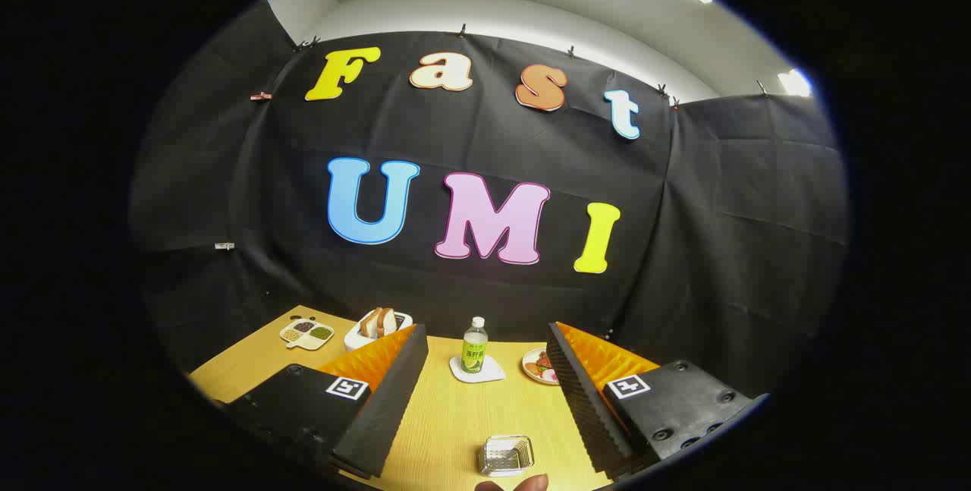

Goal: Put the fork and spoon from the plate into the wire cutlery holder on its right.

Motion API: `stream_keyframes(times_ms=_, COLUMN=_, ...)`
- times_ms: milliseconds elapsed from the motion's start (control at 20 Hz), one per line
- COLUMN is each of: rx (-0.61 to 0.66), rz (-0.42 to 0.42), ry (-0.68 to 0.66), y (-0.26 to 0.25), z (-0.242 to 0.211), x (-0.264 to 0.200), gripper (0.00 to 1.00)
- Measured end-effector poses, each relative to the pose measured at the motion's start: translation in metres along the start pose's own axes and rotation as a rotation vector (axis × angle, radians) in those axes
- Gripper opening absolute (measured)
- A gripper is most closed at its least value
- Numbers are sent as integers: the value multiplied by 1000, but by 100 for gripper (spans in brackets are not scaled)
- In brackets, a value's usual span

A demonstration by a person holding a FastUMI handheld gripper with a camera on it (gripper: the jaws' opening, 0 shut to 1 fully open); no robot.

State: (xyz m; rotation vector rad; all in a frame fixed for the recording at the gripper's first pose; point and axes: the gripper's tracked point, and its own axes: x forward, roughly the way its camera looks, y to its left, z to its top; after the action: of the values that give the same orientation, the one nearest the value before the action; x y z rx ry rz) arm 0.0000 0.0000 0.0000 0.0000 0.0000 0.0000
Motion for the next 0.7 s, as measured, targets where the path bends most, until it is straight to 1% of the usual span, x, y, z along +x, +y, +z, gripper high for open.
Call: stream_keyframes(times_ms=700, rx=-2, rz=-1, ry=5, y=2, z=-4, x=5, gripper=98)
